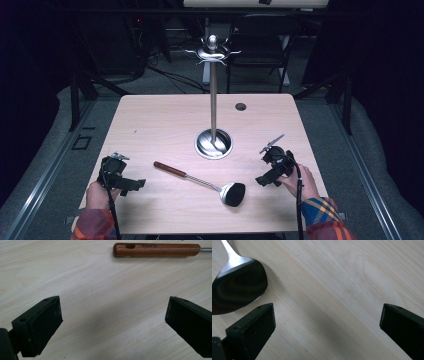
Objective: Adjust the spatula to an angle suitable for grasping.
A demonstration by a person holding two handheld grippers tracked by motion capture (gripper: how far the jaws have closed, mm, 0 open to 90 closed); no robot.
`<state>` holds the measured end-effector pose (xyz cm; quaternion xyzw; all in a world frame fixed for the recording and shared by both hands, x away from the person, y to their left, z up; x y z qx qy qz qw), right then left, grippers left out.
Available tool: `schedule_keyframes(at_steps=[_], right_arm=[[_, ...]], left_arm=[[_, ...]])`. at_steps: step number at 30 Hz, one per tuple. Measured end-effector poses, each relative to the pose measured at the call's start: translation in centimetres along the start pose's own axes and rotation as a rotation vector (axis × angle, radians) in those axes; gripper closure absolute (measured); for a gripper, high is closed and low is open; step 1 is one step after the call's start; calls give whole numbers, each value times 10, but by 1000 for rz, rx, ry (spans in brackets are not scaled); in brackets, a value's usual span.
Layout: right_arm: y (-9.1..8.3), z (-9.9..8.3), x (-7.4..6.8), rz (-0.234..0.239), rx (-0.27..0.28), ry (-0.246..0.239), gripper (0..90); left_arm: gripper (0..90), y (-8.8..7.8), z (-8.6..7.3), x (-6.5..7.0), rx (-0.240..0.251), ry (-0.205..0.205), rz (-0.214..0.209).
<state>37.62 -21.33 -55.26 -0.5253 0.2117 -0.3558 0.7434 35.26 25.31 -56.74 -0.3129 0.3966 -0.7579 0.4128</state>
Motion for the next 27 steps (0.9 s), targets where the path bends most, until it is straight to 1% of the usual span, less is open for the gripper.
schedule_keyframes(at_steps=[2,4,5,6,7,9,13,14,15,17,19,20,21,23,26,27], right_arm=[[0,4,-5,4,7,-23,0],[0,5,-7,8,5,-27,0],[1,8,-11,24,10,-35,0],[2,9,-15,19,10,-43,0],[1,12,-17,11,8,-64,0],[2,18,-26,18,25,-83,8],[7,30,-40,43,29,-106,9],[9,32,-44,51,44,-94,11],[10,36,-47,51,29,-118,15],[13,42,-55,53,29,-135,45],[16,46,-63,56,18,-154,78],[18,49,-70,61,17,-165,118],[18,49,-70,61,17,-165,118],[19,52,-76,68,23,-166,167],[21,55,-83,87,33,-183,248],[22,56,-87,103,40,-185,269]], left_arm=[[8,0,0,0,-3,0,2],[7,0,0,0,-2,1,2],[7,-1,0,0,-2,2,2],[8,-1,0,0,0,2,2],[8,-1,0,0,-2,7,2],[7,-1,-1,0,-2,12,2],[7,-3,-1,-1,9,7,-1],[7,-3,0,-1,11,10,-1],[7,-2,0,-1,12,13,1],[7,-2,0,0,7,19,0],[7,-2,0,-1,4,20,0],[8,-3,0,-1,7,14,1],[8,-3,0,-1,9,12,4],[9,-3,-1,-1,8,11,6],[8,-2,0,-1,3,17,3],[9,-2,0,-1,2,15,5]])
Point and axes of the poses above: each handheld gripper's, and its own axes: y roughly forward along the jaws, z roughly out of its top, x roughly to its right, the point moved 5 cm from there along y, roughly forward along the jaws, and after that the axes turned 3 degrees about -z, right-handed, at the moved point
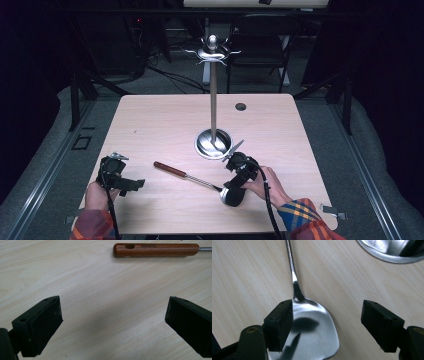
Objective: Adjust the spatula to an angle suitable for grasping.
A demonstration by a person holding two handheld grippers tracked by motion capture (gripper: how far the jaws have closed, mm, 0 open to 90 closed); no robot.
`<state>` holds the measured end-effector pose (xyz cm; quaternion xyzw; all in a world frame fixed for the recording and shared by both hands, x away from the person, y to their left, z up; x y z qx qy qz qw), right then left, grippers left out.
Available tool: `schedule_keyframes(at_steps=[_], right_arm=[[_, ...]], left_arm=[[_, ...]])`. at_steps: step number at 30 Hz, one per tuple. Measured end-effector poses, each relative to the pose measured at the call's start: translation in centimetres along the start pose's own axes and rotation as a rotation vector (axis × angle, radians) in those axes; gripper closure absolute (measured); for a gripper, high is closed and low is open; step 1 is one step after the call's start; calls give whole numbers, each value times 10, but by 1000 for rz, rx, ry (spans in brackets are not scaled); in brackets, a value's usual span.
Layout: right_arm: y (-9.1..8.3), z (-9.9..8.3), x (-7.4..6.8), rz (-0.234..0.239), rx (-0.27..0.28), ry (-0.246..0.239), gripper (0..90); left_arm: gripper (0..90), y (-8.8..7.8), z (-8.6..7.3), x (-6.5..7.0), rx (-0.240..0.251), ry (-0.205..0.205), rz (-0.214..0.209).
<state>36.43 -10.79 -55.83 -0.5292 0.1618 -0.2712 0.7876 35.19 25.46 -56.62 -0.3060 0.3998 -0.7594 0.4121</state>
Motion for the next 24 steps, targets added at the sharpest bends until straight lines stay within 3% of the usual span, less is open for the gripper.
schedule_keyframes(at_steps=[4,13,20,24], right_arm=[[8,6,-10,10,-2,-32,413],[27,21,-30,17,-45,-126,641],[38,27,-37,32,-64,-128,717],[42,29,-39,9,-72,-140,739]], left_arm=[[9,0,1,1,-2,-4,-2],[10,1,1,-1,-2,-4,-3],[10,0,1,-1,1,-4,-6],[9,1,1,0,2,-6,-5]])
Point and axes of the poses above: each handheld gripper's, and its own axes: y roughly forward along the jaws, z roughly out of its top, x roughly to its right, the point moved 5 cm from there along y, roughly forward along the jaws, and after that the axes turned 3 degrees about -z, right-handed, at the moved point
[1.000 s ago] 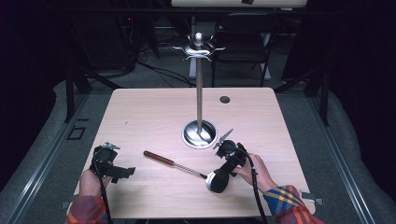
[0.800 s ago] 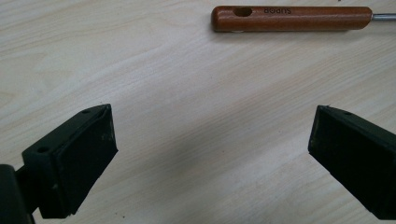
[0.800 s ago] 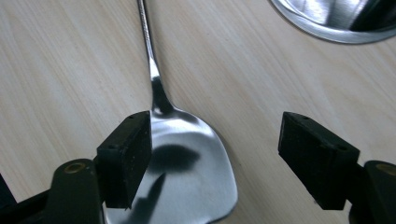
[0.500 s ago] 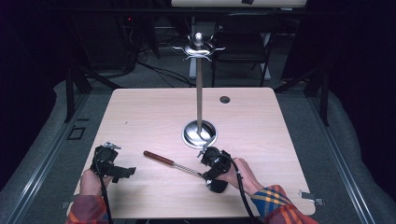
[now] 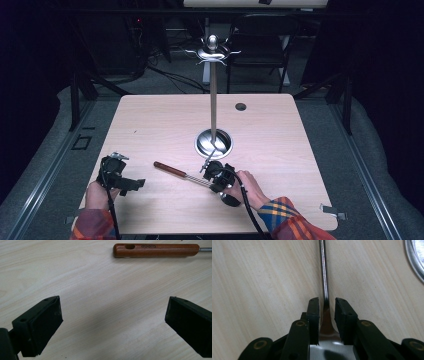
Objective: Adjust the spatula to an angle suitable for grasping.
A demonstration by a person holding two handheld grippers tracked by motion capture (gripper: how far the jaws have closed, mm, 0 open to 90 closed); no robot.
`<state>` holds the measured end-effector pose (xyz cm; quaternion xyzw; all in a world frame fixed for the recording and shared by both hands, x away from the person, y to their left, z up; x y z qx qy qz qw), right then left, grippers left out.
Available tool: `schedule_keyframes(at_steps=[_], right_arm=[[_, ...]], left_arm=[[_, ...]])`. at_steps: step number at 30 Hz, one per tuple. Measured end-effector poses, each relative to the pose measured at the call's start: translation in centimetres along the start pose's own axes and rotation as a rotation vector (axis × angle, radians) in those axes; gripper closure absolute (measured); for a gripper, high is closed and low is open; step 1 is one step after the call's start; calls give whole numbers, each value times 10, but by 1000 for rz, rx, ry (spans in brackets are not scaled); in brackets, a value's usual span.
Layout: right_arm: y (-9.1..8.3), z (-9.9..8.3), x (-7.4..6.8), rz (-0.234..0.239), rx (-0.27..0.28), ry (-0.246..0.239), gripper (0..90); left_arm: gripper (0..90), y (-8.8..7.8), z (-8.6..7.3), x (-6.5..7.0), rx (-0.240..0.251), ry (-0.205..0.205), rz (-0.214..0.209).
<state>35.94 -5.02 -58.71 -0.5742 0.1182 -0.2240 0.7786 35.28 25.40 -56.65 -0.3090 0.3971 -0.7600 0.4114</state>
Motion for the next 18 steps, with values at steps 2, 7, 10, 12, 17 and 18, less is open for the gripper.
schedule_keyframes(at_steps=[2,7,10,12,17,18], right_arm=[[1,1,0,-11,-1,4,758],[7,1,0,-18,-25,-14,775],[8,2,-2,-26,-24,-24,814],[8,2,-3,-34,-31,-33,818],[8,2,-4,-51,-37,-53,820],[8,1,-4,-49,-42,-53,820]], left_arm=[[9,-1,0,-1,-2,5,-2],[10,0,0,0,-3,5,-2],[10,0,0,0,-3,2,1],[10,0,0,0,-3,3,0],[10,0,-1,1,-4,2,-1],[10,0,-1,1,-4,3,-1]])
Point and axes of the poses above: each handheld gripper's, and its own axes: y roughly forward along the jaws, z roughly out of its top, x roughly to its right, the point moved 5 cm from there along y, roughly forward along the jaws, and after that the axes turned 3 degrees about -z, right-handed, at the moved point
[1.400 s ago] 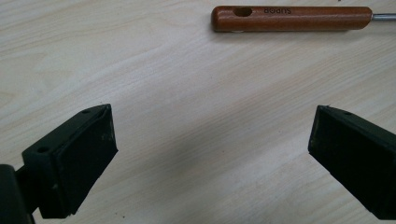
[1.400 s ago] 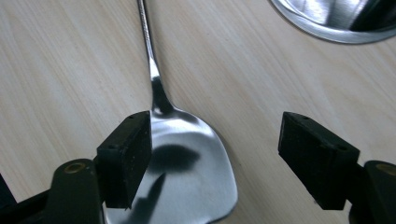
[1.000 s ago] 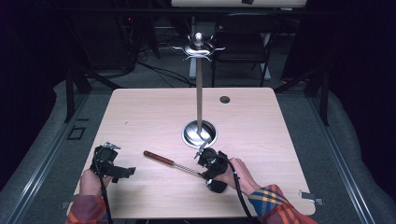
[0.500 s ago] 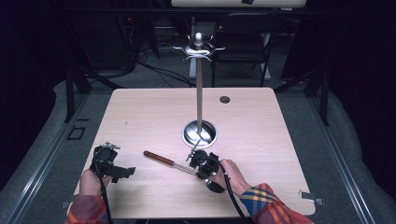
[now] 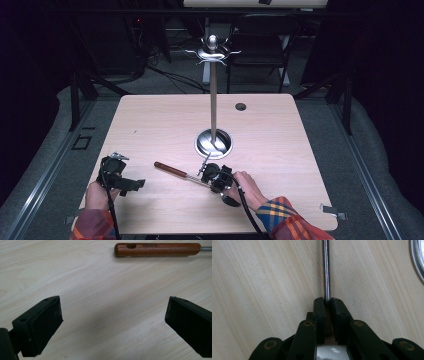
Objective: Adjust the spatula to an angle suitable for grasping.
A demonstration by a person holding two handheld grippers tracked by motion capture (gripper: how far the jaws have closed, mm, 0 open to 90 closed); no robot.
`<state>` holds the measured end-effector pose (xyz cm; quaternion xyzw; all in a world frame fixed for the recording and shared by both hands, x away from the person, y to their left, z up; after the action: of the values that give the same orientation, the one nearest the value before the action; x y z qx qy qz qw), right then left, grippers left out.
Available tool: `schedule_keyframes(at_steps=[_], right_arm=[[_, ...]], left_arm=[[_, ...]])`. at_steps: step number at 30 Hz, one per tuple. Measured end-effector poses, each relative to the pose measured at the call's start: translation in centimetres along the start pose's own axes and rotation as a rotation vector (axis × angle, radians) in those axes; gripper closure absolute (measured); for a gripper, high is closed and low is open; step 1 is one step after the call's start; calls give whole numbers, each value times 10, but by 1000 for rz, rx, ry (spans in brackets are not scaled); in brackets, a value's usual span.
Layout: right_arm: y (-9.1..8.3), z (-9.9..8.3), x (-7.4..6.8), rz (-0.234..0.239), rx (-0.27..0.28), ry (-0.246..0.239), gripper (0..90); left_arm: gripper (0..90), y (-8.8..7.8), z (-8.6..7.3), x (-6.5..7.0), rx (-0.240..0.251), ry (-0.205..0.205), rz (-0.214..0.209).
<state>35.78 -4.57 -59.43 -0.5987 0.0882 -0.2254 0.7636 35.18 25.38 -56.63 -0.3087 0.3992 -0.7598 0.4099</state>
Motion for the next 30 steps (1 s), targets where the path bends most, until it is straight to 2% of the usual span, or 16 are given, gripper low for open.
schedule_keyframes(at_steps=[12,14,20,22,30], right_arm=[[-3,-15,7,-16,-39,-4,820],[-5,-18,8,-17,-59,4,820],[-7,-29,18,-6,-94,13,819],[-8,-33,20,-8,-101,2,818],[-13,-53,30,1,-140,39,816]], left_arm=[[11,0,0,0,0,6,4],[11,0,0,0,0,6,3],[11,-1,0,-1,2,3,4],[11,-1,0,-1,2,8,4],[11,-1,0,0,4,8,5]])
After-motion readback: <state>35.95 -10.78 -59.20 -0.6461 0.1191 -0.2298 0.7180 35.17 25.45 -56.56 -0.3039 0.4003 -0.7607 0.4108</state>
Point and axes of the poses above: each handheld gripper's, and its own axes: y roughly forward along the jaws, z roughly out of its top, x roughly to its right, the point moved 5 cm from there along y, roughly forward along the jaws, and after that the axes turned 3 degrees about -z, right-handed, at the moved point
